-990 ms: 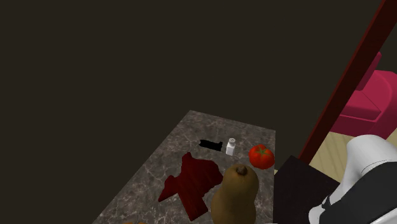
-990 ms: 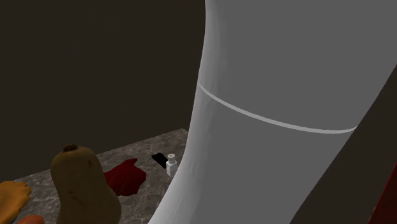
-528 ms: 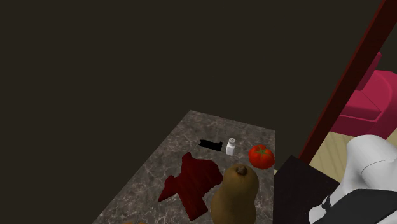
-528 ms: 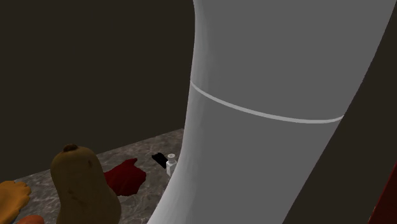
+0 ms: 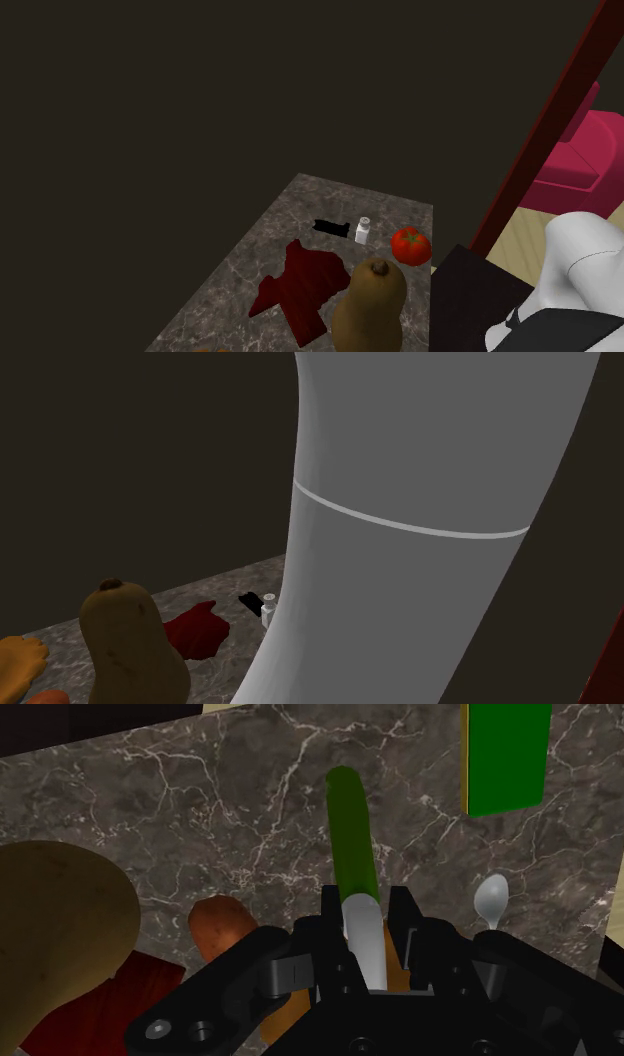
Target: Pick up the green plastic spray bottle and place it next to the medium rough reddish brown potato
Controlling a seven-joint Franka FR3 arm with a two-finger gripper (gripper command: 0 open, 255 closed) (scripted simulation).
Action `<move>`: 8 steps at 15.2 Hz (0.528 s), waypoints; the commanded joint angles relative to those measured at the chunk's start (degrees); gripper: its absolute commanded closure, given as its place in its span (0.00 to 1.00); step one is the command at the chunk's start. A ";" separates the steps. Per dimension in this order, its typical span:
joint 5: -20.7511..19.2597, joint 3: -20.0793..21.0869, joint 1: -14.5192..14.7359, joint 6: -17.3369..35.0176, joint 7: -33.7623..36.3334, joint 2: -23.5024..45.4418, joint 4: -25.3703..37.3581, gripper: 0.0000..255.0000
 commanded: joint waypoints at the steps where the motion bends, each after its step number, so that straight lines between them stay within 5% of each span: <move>1: -0.01 0.00 0.00 0.01 0.01 0.01 0.01 1.00; 2: -0.01 0.00 0.00 0.01 0.01 0.01 0.01 1.00; 3: -0.01 0.00 0.00 0.01 0.01 0.01 0.01 0.00; 8: -0.01 0.00 0.00 0.01 0.00 0.01 0.01 0.00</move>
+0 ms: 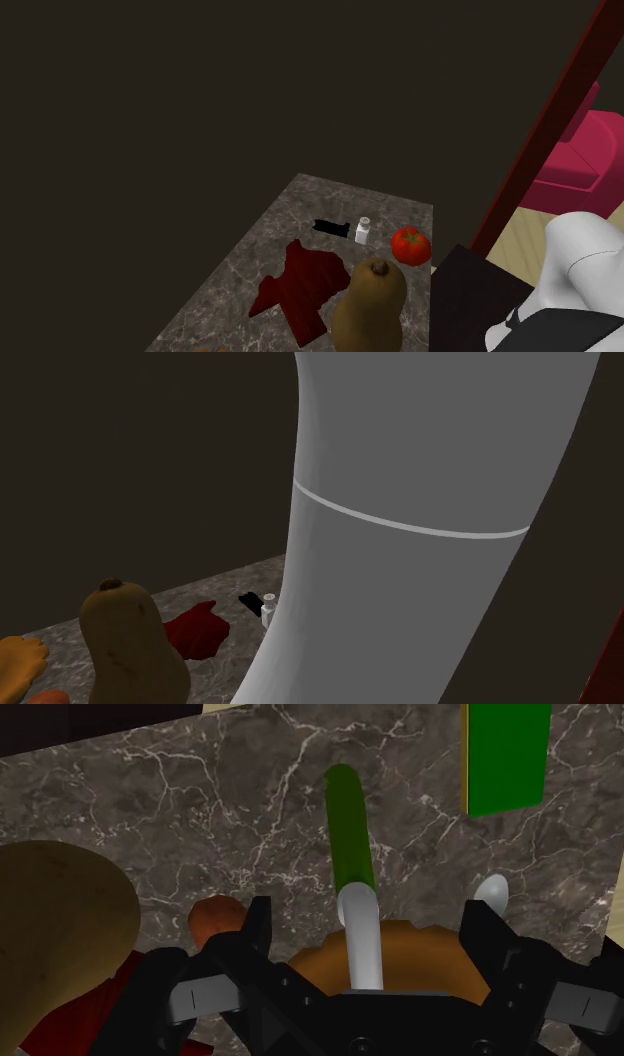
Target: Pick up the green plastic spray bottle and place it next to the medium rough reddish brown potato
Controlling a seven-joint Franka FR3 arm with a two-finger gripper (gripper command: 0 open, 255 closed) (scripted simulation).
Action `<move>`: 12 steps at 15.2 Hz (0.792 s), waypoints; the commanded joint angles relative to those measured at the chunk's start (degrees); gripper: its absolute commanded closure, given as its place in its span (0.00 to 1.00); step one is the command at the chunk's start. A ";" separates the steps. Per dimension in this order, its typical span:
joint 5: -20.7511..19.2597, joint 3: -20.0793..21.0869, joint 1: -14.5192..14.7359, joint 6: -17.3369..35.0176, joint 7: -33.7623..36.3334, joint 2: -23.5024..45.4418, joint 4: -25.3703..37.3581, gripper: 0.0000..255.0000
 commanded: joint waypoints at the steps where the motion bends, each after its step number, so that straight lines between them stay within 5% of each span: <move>1: 0.90 -0.45 0.16 -1.97 -0.68 -1.22 1.04 0.00; 4: 2.67 -1.72 0.52 -7.46 -2.08 -3.99 4.34 0.00; 12: 2.66 -1.74 0.54 -7.46 -2.07 -3.98 4.34 0.00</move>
